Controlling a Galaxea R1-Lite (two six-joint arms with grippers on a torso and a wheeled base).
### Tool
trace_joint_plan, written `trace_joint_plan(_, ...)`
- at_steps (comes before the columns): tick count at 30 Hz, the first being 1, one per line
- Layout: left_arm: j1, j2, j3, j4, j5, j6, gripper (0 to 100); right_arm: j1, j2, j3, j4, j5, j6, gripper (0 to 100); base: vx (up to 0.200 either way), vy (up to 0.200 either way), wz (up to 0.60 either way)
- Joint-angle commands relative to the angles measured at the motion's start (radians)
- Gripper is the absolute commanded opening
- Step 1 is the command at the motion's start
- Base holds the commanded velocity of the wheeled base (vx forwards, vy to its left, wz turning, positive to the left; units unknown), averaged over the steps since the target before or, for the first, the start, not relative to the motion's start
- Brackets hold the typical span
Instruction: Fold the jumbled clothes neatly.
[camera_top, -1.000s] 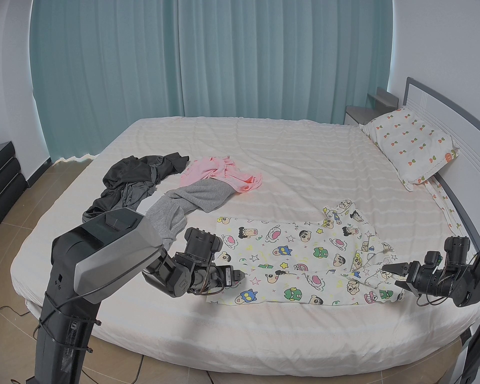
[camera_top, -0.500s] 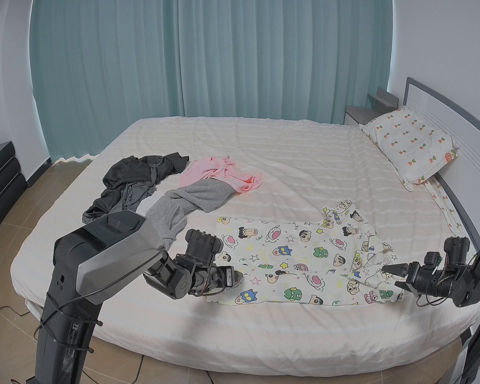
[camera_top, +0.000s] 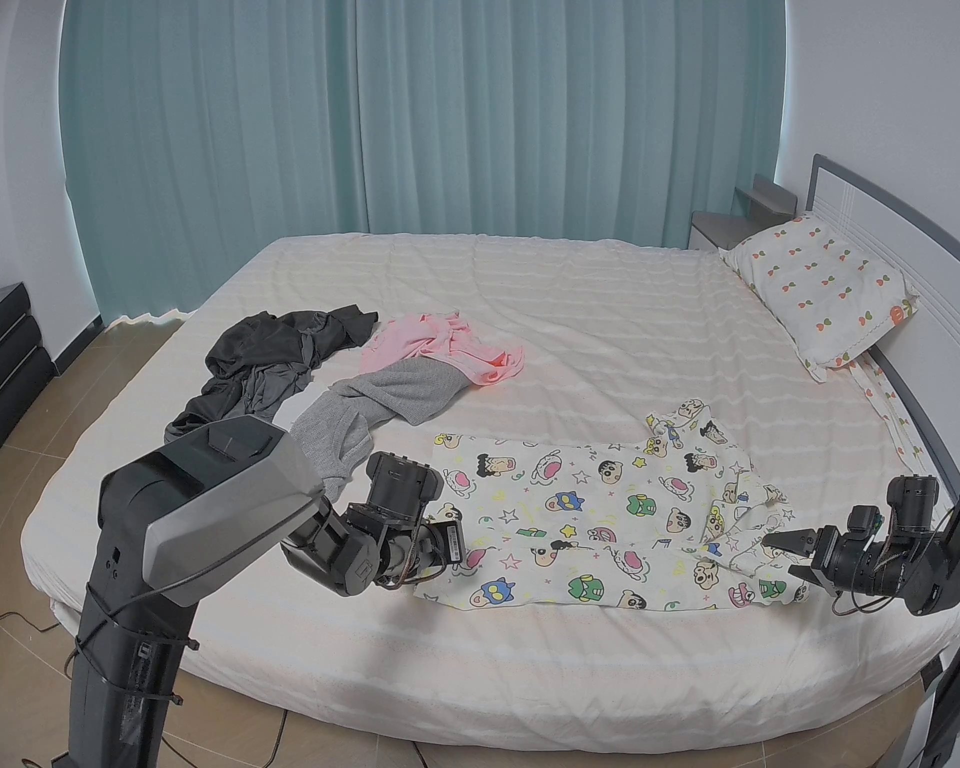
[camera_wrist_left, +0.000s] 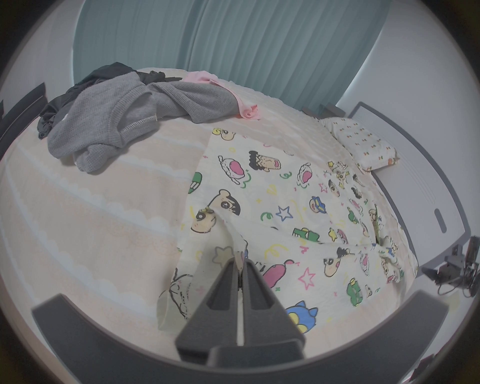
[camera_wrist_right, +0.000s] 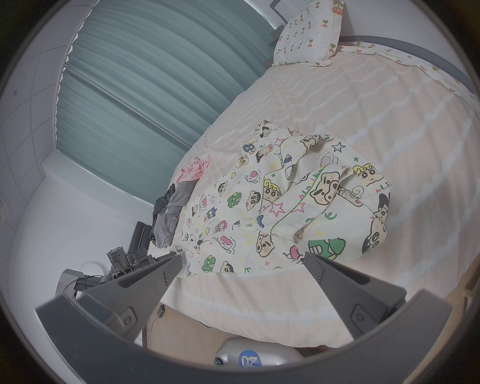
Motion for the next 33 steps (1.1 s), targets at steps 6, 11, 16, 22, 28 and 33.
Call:
trace_joint_plan(6,-0.004,-0.111,0.066,0.0,0.004,-0.029,0,0.0,0.0,0.0,0.0,0.001,-0.001,100,0.0,0.0,0.0)
trace_joint_plan(11,-0.007,-0.153,0.108,0.004,0.004,-0.035,0,0.0,-0.001,0.002,0.0,0.001,0.0,100,0.0,0.0,0.0)
trace_joint_plan(16,-0.02,-0.189,0.146,0.007,0.001,-0.037,0,0.0,0.0,0.002,0.0,0.001,0.0,100,0.0,0.0,0.0)
trace_joint_plan(22,-0.053,-0.237,0.203,0.014,0.002,-0.065,0,0.0,-0.001,0.002,0.0,0.001,0.0,100,0.0,0.0,0.0)
trace_joint_plan(28,-0.073,-0.268,0.232,0.066,-0.001,-0.078,0,0.0,-0.003,0.002,0.0,0.001,0.0,100,0.0,0.0,0.0)
trace_joint_plan(33,-0.093,-0.3,0.233,0.115,-0.001,-0.14,0,0.0,-0.003,0.002,0.0,0.001,0.0,100,0.0,0.0,0.0)
